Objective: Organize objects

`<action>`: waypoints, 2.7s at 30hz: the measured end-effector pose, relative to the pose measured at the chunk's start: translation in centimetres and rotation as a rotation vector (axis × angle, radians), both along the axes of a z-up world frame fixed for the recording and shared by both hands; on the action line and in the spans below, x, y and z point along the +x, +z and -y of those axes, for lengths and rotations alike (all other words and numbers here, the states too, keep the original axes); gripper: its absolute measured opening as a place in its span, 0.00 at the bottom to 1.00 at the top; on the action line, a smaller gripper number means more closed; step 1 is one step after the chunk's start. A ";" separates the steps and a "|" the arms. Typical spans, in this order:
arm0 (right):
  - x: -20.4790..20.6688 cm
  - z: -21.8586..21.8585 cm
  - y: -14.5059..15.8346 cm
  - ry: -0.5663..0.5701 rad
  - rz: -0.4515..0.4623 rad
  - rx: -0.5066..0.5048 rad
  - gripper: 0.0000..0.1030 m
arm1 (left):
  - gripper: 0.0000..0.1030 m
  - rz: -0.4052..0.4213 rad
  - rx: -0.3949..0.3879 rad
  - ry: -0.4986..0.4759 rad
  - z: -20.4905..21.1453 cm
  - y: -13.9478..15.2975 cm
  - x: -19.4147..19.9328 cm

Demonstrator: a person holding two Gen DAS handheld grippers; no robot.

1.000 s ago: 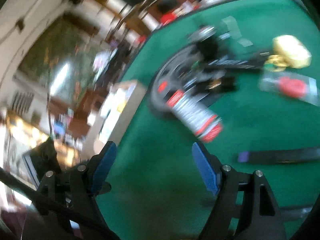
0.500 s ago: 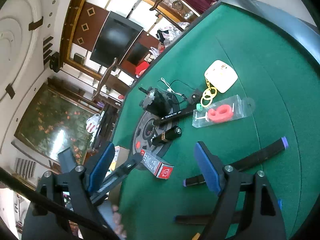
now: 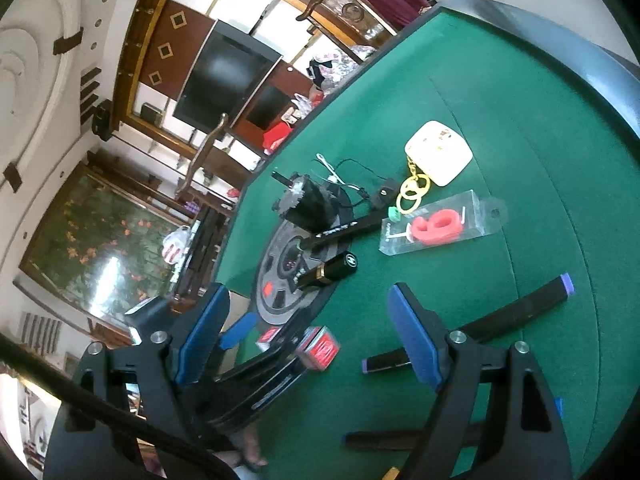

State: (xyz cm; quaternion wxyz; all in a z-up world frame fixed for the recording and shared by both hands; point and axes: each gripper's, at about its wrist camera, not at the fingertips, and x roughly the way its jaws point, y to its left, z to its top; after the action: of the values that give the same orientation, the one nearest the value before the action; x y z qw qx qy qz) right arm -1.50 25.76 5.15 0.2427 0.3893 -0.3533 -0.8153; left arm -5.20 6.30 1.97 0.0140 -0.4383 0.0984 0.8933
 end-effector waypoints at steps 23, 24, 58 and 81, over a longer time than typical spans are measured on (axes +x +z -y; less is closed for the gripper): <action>0.2 0.2 -0.5 -0.008 0.031 0.052 0.79 | 0.72 0.122 0.195 -0.081 2.1 -1.6 4.5; 0.2 0.1 -0.5 -0.010 0.032 0.050 0.79 | 0.70 0.110 0.170 -0.086 2.0 -1.8 4.4; -6.2 10.9 -2.0 -0.199 0.360 0.354 0.61 | 0.22 -0.066 0.594 -0.103 21.5 3.2 13.1; -1.2 13.2 -1.3 -0.192 0.269 0.525 0.14 | 0.22 -0.109 0.581 0.030 27.6 2.1 14.9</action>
State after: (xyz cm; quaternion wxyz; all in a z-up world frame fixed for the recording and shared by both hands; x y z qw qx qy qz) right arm -2.69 12.59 3.86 0.0066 0.5078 -0.1948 -0.8392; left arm 9.73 -21.30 4.05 0.1203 -0.3687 -0.1674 0.9064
